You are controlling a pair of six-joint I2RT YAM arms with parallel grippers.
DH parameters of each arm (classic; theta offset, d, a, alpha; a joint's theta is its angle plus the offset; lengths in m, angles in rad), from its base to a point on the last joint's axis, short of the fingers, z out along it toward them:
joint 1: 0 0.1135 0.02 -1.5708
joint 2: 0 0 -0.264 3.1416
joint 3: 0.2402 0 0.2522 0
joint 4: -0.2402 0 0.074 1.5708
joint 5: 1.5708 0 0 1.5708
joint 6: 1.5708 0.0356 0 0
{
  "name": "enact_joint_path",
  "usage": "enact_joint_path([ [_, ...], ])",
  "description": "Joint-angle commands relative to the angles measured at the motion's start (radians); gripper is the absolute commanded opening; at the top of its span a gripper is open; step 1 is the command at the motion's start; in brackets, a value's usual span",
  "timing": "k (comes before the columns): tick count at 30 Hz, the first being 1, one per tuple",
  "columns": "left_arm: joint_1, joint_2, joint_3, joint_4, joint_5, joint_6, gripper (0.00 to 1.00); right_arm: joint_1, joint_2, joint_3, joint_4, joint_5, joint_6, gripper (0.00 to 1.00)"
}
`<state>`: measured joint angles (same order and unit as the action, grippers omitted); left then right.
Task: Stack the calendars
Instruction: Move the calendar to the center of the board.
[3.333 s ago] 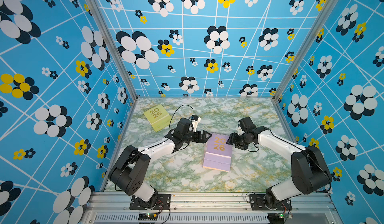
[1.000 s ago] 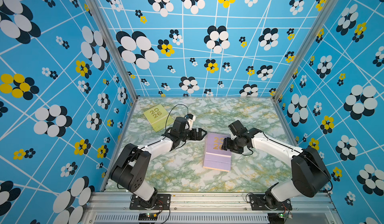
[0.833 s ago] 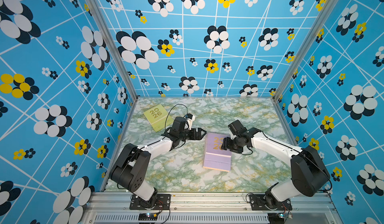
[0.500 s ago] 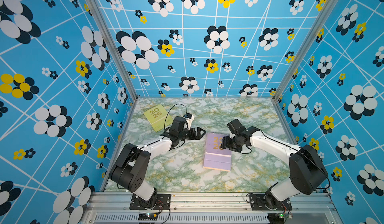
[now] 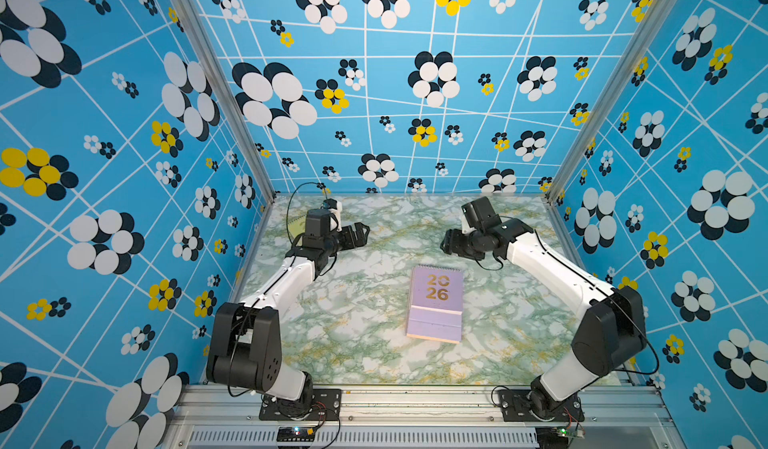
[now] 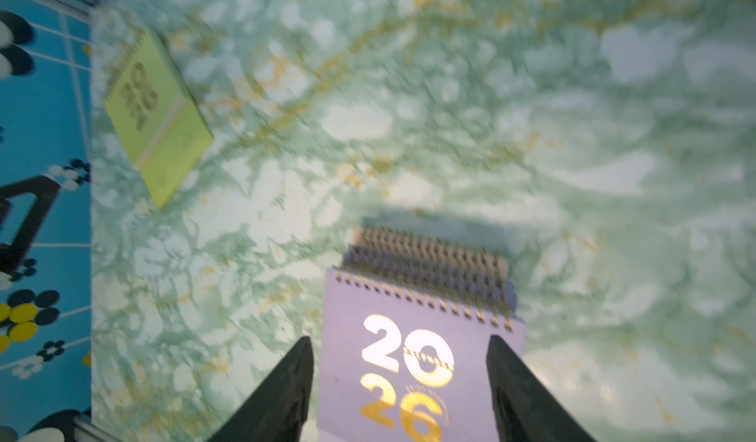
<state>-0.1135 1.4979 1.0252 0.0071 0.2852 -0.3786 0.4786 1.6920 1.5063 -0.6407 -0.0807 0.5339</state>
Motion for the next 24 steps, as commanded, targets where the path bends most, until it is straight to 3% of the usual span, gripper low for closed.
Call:
enact_joint_path([
  [1, 0.070, 0.029, 0.047, -0.111, -0.088, 0.012, 1.00, 0.031, 0.147, 0.151, -0.014, -0.051, -0.070, 0.68],
  [10, 0.270, 0.202, 0.122, -0.136, -0.170, -0.101, 0.99, 0.107, 0.576, 0.730, -0.124, -0.192, -0.122, 0.67],
  [15, 0.318, 0.359, 0.267, -0.205, -0.182, -0.072, 0.99, 0.147, 0.763, 0.980, -0.166, -0.251, -0.109, 0.67],
  [18, 0.346, 0.436, 0.336, -0.229, -0.171, -0.066, 0.98, 0.165, 0.836, 1.059, -0.154, -0.277, -0.081, 0.67],
  [24, 0.367, 0.539, 0.434, -0.237, -0.136, -0.051, 0.97, 0.199, 0.887, 1.066, -0.088, -0.309, -0.044, 0.67],
])
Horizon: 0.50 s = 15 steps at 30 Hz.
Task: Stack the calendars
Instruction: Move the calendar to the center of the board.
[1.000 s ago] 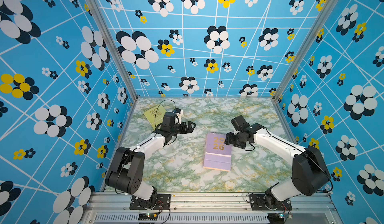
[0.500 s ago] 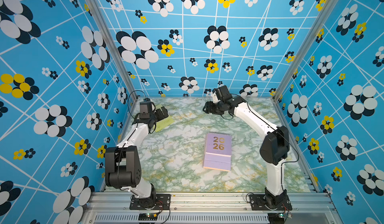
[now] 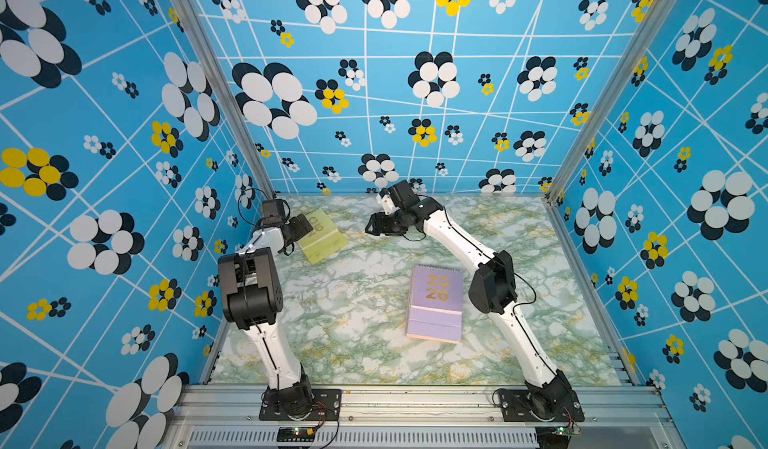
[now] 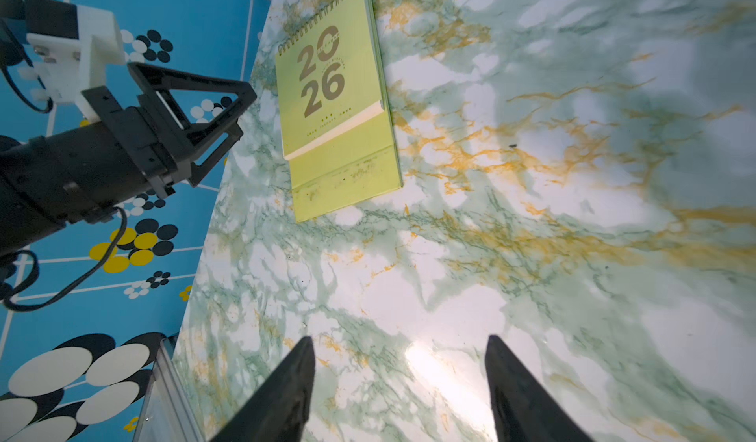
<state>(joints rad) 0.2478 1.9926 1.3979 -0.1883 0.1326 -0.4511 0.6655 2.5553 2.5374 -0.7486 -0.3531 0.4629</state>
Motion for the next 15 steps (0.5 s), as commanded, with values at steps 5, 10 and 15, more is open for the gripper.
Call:
enact_joint_path([
  [5, 0.005, 0.142, 0.176, -0.088, 0.024, 0.029, 0.97, 0.034, 0.041, 0.031, 0.023, -0.039, 0.023, 0.67],
  [10, 0.005, 0.230, 0.293, -0.161, 0.035, 0.027, 0.96, 0.041, 0.043, 0.012, 0.032, -0.044, 0.027, 0.67],
  [15, 0.002, 0.304, 0.394, -0.252, 0.038, 0.032, 0.95, 0.041, 0.043, -0.001, 0.041, -0.055, 0.031, 0.67],
])
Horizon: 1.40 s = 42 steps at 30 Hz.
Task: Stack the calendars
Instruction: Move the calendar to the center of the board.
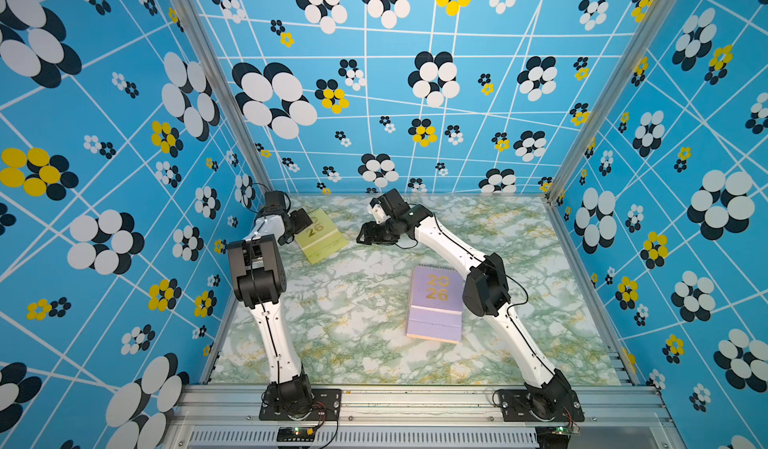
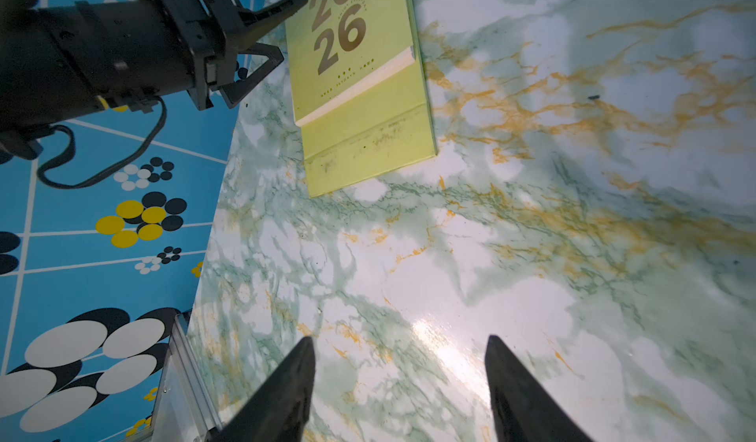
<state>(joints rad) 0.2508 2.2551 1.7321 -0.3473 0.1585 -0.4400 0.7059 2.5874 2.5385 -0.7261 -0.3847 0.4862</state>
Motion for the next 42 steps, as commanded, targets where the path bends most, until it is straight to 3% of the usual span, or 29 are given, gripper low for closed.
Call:
enact_joint_path([
  [1, -0.002, 0.058, 0.082, -0.112, 0.013, 0.024, 0.94, 0.001, 0.013, -0.003, 0.019, -0.026, 0.009, 0.67],
  [17, -0.102, 0.227, 0.348, -0.308, 0.052, 0.140, 0.89, -0.002, 0.017, -0.023, 0.017, -0.015, 0.009, 0.67],
  [28, -0.202, 0.239, 0.370, -0.356, 0.059, 0.308, 0.88, -0.029, 0.020, -0.056, -0.006, 0.031, 0.052, 0.67],
  [42, -0.262, 0.223, 0.369, -0.386, 0.049, 0.368, 0.88, -0.056, 0.098, 0.005, -0.020, 0.114, 0.092, 0.66],
])
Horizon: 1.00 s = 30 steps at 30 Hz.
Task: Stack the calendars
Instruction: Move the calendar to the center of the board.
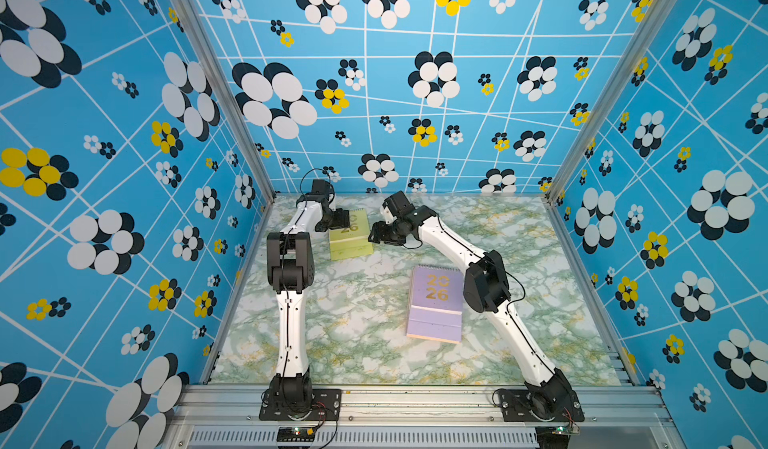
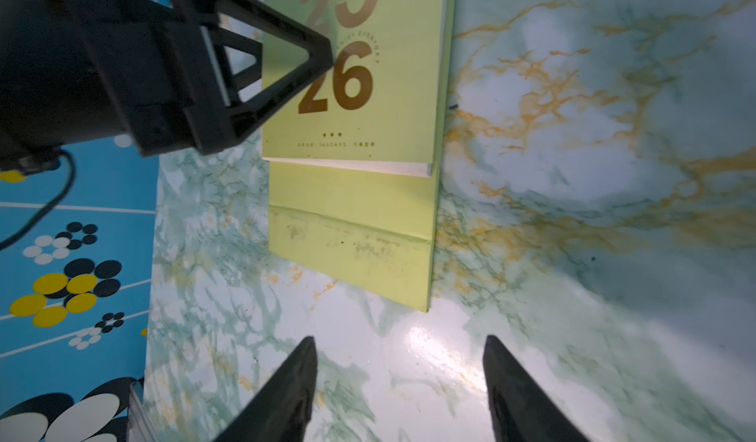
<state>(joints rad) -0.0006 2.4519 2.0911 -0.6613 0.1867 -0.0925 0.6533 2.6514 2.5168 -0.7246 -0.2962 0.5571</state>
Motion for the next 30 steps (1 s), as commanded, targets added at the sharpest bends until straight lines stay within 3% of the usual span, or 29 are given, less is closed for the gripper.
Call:
enact_joint_path([
  [1, -0.014, 0.024, 0.009, -0.072, 0.022, 0.022, 0.88, -0.003, 0.039, 0.032, -0.021, 0.031, 0.024, 0.66],
  [30, -0.075, 0.037, 0.073, -0.165, -0.016, 0.049, 0.87, 0.022, 0.111, 0.083, 0.011, 0.003, 0.072, 0.65],
])
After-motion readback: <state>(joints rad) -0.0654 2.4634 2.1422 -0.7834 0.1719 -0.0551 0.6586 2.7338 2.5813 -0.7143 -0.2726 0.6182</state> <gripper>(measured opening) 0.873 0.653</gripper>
